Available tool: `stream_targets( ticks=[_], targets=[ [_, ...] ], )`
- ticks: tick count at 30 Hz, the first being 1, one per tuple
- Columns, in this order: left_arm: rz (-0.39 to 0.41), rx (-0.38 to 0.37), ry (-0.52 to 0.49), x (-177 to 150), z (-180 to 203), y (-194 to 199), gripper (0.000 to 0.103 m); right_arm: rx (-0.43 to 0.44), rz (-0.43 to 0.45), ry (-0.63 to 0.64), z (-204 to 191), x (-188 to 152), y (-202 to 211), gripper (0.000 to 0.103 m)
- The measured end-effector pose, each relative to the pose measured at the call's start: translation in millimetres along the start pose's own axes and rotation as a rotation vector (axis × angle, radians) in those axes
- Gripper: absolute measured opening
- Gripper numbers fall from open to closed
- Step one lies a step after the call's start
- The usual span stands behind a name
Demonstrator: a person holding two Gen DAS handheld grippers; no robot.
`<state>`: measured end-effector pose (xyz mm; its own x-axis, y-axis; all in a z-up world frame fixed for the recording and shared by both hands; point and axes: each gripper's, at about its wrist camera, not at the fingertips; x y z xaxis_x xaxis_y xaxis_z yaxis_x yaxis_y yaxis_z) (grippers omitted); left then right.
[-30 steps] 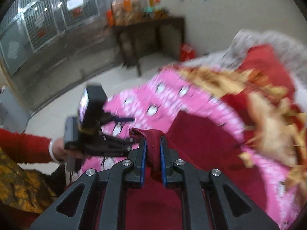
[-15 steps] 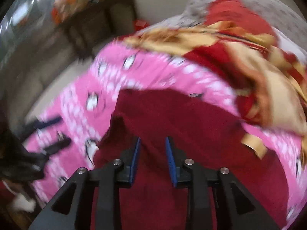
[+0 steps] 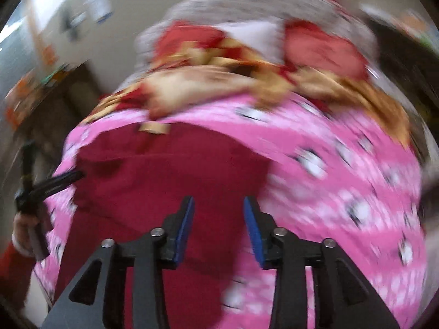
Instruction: Fold small clothes
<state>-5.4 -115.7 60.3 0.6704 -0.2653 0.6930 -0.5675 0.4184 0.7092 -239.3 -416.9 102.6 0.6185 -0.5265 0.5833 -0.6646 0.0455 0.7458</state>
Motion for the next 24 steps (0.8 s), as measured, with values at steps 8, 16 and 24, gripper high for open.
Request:
stream_targets(
  ticks=[8, 16, 24],
  targets=[
    [0.060, -0.044, -0.007, 14.7, 8.8, 35.9, 0.010, 0.047, -0.050, -0.225, 29.4, -0.8, -52.7, 0.064],
    [0.031, -0.040, 0.014, 13.0, 3.6, 33.6, 0.010, -0.021, 0.023, -0.121, 14.3, 24.5, -58.3, 0.025],
    [-0.014, 0.005, 0.007, -12.2, -1.5, 16.8, 0.014, -0.114, 0.000, -0.157, 27.4, 7.0, -40.0, 0.036]
  ],
)
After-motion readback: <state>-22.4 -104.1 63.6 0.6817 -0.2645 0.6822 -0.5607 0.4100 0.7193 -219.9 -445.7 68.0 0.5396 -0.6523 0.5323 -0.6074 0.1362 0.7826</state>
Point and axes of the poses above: each gripper's, at about its wrist camera, not at the fingertips, and y roughly against the way its jaws point, z to its right, x to its top, and after that the axes turned 8 degrees about z, right-handed
